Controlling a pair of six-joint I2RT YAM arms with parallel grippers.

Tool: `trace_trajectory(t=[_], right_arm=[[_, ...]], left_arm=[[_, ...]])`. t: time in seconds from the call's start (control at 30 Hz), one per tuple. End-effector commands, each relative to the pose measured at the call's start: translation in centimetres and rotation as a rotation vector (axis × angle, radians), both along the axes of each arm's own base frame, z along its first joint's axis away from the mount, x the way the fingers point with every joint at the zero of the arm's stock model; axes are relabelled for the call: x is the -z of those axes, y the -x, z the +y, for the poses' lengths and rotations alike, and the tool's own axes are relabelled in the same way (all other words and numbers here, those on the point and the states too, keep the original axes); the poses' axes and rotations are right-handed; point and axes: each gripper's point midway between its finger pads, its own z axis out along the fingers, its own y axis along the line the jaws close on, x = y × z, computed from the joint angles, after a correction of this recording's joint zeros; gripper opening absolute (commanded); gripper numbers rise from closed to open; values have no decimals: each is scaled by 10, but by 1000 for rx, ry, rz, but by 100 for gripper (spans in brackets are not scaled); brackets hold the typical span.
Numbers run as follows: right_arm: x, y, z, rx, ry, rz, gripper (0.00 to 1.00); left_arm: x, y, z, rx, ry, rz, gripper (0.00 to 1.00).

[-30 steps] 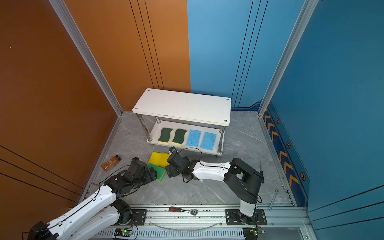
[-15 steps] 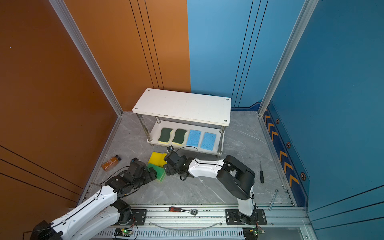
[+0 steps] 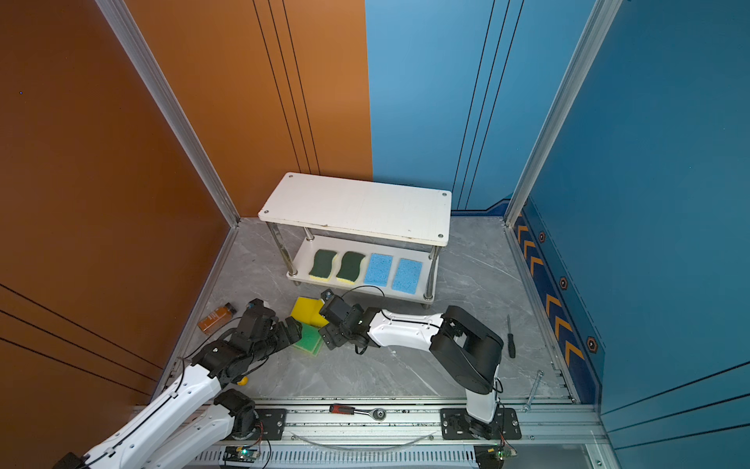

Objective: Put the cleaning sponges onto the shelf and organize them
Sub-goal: 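Lower both grippers over the yellow and green sponges on the table, then close the right gripper on the green foam sponge beside the yellow sponge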

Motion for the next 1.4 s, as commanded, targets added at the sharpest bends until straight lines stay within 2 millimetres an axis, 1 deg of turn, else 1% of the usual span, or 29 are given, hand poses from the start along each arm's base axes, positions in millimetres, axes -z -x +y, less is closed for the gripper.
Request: trace_trajectory(t=[0.0, 0.07, 0.2, 0.33, 0.43, 0.53, 0.83, 1.0, 1.37], right_arm=[[-28, 13, 7, -92, -32, 9, 97], [-32, 20, 13, -127, -65, 35, 97], [-37, 30, 32, -181, -135, 61, 97], [-31, 36, 49, -204, -154, 55, 97], [-24, 37, 59, -211, -152, 38, 96], [-22, 36, 67, -218, -163, 30, 96], [-12, 34, 77, -245, -138, 35, 96], [-4, 38, 83, -282, -128, 39, 96], [7, 35, 89, -305, -107, 29, 95]], left_arm=[[0, 4, 7, 11, -37, 25, 98], [3, 5, 10, 5, -38, 35, 98], [5, 5, 15, -9, -27, 44, 98], [5, 4, 22, -21, -13, 41, 98], [4, 3, 25, -21, 0, 38, 98], [6, 4, 26, -20, 8, 43, 98], [9, 5, 27, -27, 34, 30, 98], [11, 4, 28, -22, 43, 28, 98], [10, 2, 26, -26, 66, 15, 98]])
